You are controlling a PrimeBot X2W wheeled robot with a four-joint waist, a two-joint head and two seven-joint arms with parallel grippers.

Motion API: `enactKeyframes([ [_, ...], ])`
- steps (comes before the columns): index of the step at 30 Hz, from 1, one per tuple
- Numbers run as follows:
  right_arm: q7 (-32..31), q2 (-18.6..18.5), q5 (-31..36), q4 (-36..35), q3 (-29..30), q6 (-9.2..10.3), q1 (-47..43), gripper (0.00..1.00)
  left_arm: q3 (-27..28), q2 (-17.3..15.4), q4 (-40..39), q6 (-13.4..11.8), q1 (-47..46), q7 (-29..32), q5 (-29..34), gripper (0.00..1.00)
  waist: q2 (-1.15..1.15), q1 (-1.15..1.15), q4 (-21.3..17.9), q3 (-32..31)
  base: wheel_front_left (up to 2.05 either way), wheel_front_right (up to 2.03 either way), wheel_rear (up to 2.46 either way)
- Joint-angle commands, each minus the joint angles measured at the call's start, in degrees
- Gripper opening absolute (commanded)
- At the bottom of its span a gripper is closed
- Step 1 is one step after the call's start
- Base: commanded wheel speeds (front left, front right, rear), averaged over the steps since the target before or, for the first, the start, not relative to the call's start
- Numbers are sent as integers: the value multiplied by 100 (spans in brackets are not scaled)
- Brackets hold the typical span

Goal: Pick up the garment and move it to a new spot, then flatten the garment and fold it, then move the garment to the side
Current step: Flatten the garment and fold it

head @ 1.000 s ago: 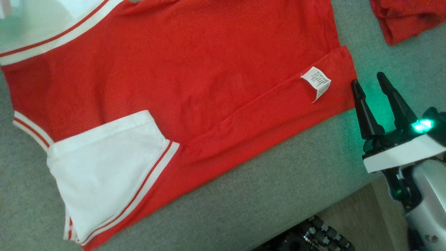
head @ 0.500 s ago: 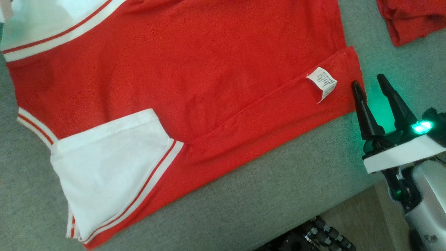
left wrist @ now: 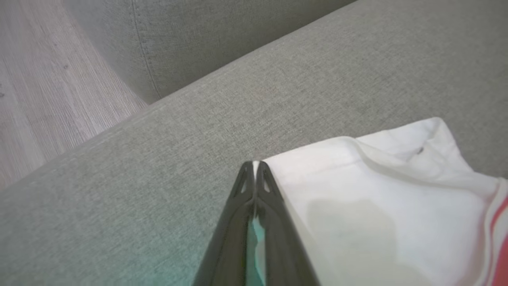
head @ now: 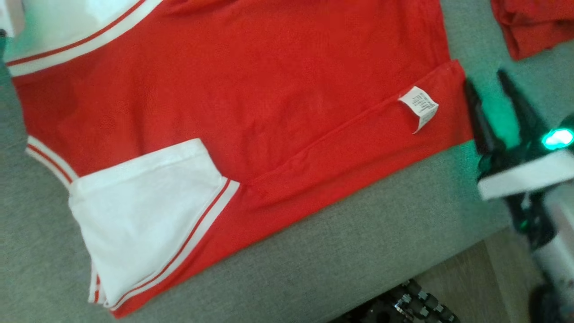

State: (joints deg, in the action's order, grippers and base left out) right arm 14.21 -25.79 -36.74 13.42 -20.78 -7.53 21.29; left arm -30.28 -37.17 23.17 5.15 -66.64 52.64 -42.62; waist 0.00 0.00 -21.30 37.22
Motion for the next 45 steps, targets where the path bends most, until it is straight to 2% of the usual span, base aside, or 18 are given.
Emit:
enactKeyframes([
  [1, 33, -264, -85, -171, -50, 4, 130, 100, 163, -252, -191, 30, -127, -44, 53, 0, 0, 0, 52, -23, 0, 0, 0],
  [3, -247, -437, -199, -176, -145, 4, 467, 100, 95, -213, -206, 82, -166, -172, 88, 0, 0, 0, 132, -43, 0, 0, 0],
  [7, -1219, -723, -433, -34, -494, 4, 1396, 100, -66, -118, -258, 165, -277, -350, 95, 0, 0, 0, 321, -44, 0, 0, 0],
  [11, -2225, -855, -598, 505, -916, 4, 2371, 100, -240, 1, -344, 209, -440, -485, 34, 0, 0, 0, 541, 6, 0, 0, 0],
  [14, -2743, -888, -626, 982, -1181, 4, 2961, 100, -397, 66, -426, 223, -578, -539, 7, 0, 0, 0, 698, 65, 0, 0, 0],
  [17, -2990, -851, -706, 1333, -1381, 4, 3353, 100, -527, 97, -476, 229, -661, -584, -50, 0, 0, 0, 808, 104, 0, 0, 0],
  [21, -2981, -783, -841, 1653, -1626, 4, 3743, 100, -722, 26, -525, 232, -742, -663, -166, 0, 0, 0, 874, 136, 0, 0, 0],
  [22, -2955, -774, -867, 1696, -1674, 4, 3797, 87, -752, 6, -526, 232, -754, -681, -189, 0, 0, 0, 878, 139, 0, 0, 0],
  [25, -2887, -755, -947, 1802, -1819, 4, 3920, 70, -824, -46, -507, 233, -781, -728, -253, 0, 0, 0, 875, 145, 0, 0, 0],
  [26, -2866, -753, -978, 1825, -1864, 4, 3956, 55, -845, -57, -497, 233, -789, -739, -272, 0, 0, 0, 874, 147, 0, 0, 0],
  [28, -2816, -760, -1038, 1867, -1949, 4, 4023, 47, -884, -71, -477, 233, -811, -766, -302, 0, 0, 0, 876, 154, 0, 0, 0],
  [32, -2725, -788, -1136, 1963, -2115, 4, 4130, 38, -946, -71, -428, 233, -850, -822, -359, 0, 0, 0, 886, 167, 0, 0, 0],
  [37, -2617, -810, -1208, 2058, -2244, 4, 4238, 36, -1016, -84, -393, 233, -881, -868, -399, 0, 0, 0, 908, 187, 0, 0, 0],
  [40, -2552, -835, -1266, 2135, -2338, 4, 4319, 31, -1065, -103, -372, 233, -904, -898, -427, 0, 0, 0, 931, 196, 0, 0, 0],
  [43, -2476, -843, -1301, 2207, -2423, 4, 4404, 17, -1106, -115, -353, 234, -924, -923, -456, 0, 0, 0, 948, 204, 0, 0, 0],
  [44, -2451, -846, -1314, 2230, -2451, 4, 4429, 5, -1121, -119, -348, 234, -931, -933, -462, 0, 0, 0, 954, 207, 0, 0, 0],
  [45, -2417, -850, -1323, 2249, -2476, 4, 4455, 0, -1136, -122, -344, 234, -938, -943, -468, 0, 0, 0, 958, 210, 0, 0, 0],
])
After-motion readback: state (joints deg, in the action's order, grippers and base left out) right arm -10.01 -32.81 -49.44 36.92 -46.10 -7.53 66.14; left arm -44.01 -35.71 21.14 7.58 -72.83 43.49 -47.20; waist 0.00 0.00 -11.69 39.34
